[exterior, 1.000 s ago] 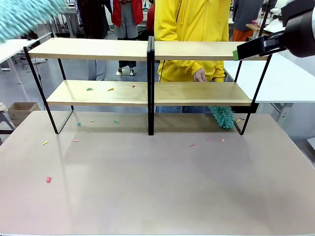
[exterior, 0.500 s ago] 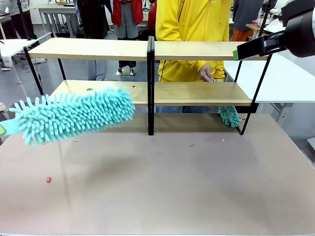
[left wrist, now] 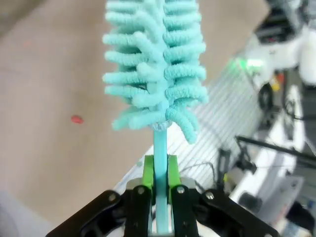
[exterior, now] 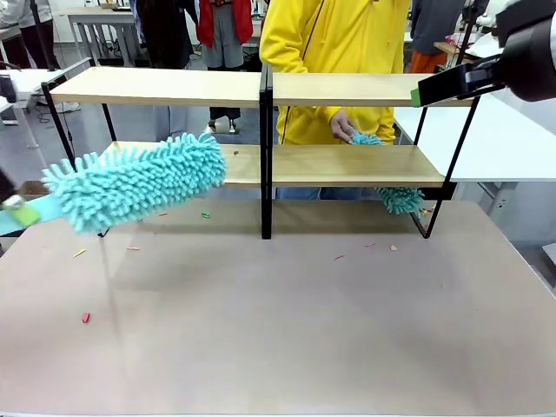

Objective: Clean the shelves.
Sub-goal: Clean another randomly selected level of the Shelf with the Duster.

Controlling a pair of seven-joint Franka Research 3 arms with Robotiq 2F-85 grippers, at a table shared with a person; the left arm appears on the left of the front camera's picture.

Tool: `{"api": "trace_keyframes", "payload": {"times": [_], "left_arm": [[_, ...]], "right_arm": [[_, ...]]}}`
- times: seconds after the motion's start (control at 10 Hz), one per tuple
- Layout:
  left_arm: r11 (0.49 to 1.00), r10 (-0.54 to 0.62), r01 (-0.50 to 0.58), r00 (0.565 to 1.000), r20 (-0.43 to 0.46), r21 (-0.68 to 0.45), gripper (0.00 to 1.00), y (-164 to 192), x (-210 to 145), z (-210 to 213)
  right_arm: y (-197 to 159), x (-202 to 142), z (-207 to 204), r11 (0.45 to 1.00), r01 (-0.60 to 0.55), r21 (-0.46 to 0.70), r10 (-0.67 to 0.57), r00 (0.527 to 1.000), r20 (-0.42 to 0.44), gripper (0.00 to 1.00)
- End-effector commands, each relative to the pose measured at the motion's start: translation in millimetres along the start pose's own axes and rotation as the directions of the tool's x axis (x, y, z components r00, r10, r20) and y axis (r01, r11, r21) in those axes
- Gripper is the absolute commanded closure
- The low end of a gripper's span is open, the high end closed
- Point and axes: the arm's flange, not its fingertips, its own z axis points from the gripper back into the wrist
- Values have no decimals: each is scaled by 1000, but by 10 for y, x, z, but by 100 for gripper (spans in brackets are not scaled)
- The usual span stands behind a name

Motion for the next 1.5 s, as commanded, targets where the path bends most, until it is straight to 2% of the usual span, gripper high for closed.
{"api": "trace_keyframes", "payload": {"times": [0.0, 0.2, 0.5, 0.6, 0.9, 1.0, 1.2, 1.4], "left_arm": [[990, 93, -102, 991, 95, 94, 88, -147, 296, -286], [984, 115, -128, 987, 110, 120, 88, -177, 534, -420], [947, 230, -266, 952, 201, 181, 88, -304, 1077, -657], [933, 254, -294, 947, 197, 209, 88, -374, 1266, -763], [924, 269, -318, 935, 229, 213, 88, -503, 1649, -984], [907, 294, -348, 926, 238, 235, 88, -515, 1761, -1063], [878, 336, -393, 913, 230, 274, 88, -494, 1884, -1177], [846, 379, -435, 897, 228, 307, 88, -493, 1847, -1165]], "right_arm": [[-14, 9, -1, 1000, -3, 1, 3, 1000, 0, 0], [-14, 9, -1, 1000, -3, 1, 3, 1000, 0, 0], [-14, 9, -1, 1000, -3, 1, 3, 1000, 0, 0], [-14, 9, -1, 1000, -3, 1, 3, 1000, 0, 0], [-14, 9, -1, 1000, -3, 1, 3, 1000, 0, 0], [-14, 9, -1, 1000, -3, 1, 3, 1000, 0, 0], [-14, 9, -1, 1000, -3, 1, 3, 1000, 0, 0], [-14, 9, -1, 1000, -3, 1, 3, 1000, 0, 0]]}}
